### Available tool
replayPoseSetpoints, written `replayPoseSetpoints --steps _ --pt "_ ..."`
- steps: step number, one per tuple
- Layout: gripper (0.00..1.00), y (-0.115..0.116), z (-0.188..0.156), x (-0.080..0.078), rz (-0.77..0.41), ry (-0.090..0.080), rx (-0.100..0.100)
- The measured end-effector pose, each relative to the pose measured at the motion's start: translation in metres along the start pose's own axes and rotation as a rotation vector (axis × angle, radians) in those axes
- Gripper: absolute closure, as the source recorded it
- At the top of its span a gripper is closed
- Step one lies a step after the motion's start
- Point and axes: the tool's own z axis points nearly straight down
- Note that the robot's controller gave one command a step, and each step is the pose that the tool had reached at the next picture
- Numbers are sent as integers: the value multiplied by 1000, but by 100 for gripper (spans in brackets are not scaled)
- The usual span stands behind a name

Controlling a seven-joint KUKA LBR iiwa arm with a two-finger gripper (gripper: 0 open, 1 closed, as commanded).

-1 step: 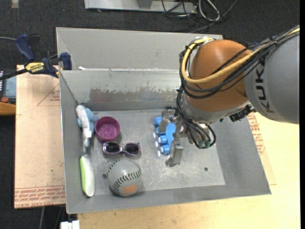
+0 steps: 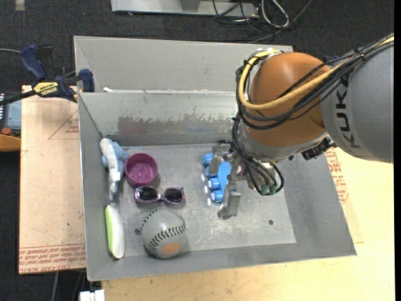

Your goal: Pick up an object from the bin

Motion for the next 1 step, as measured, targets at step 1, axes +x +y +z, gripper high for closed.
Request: replayPoseSetpoints --steps 1 --pt "0 15 17 -5 -103 -2 0"
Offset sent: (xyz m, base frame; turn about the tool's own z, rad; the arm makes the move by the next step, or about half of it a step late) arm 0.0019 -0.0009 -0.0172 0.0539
